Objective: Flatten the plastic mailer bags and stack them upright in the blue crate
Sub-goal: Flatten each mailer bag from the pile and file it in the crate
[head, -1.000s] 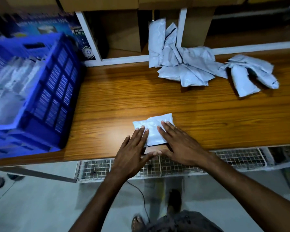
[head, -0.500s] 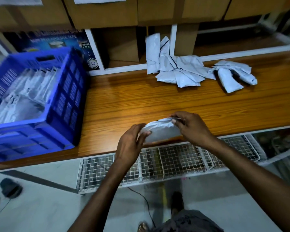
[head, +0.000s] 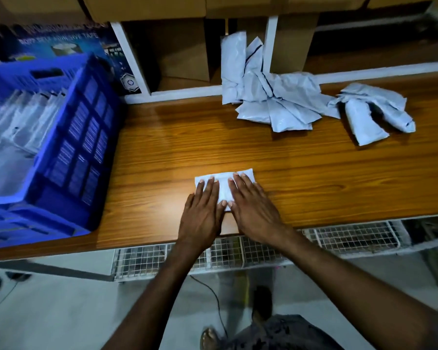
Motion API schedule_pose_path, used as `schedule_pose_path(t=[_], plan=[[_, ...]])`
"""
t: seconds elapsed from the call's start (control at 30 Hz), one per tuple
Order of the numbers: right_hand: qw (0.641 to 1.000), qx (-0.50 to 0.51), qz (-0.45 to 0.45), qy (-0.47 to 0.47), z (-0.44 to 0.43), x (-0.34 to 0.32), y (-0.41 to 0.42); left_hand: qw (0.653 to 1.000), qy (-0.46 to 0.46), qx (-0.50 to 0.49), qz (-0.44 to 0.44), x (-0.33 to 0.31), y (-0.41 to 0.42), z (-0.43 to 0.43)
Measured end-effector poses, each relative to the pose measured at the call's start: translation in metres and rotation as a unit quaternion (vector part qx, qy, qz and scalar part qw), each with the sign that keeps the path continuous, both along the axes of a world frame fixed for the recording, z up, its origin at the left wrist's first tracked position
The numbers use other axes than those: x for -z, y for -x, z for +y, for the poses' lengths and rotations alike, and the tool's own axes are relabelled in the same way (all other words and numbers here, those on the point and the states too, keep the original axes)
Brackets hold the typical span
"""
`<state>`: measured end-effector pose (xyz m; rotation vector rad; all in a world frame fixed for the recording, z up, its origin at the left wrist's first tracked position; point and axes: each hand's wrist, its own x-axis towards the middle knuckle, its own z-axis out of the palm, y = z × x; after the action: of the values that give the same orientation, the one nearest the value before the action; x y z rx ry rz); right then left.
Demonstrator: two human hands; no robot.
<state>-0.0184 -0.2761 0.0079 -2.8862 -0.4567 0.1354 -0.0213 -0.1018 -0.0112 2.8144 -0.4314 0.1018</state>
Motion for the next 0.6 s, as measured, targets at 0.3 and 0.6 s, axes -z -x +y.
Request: schedule_pose_path(t=[0.3, 0.6], plan=[[1.000, -0.029, 0.011, 0.002, -0.018, 0.014, -0.018, 0.999, -0.020, -0.021, -0.021, 0.016, -0.007, 0.004], [0.995, -0.041, 0.083, 0.037, -0.022, -0.004, -0.019, 0.997, -0.017, -0.044, 0.068, 0.005, 0.003, 0.027]])
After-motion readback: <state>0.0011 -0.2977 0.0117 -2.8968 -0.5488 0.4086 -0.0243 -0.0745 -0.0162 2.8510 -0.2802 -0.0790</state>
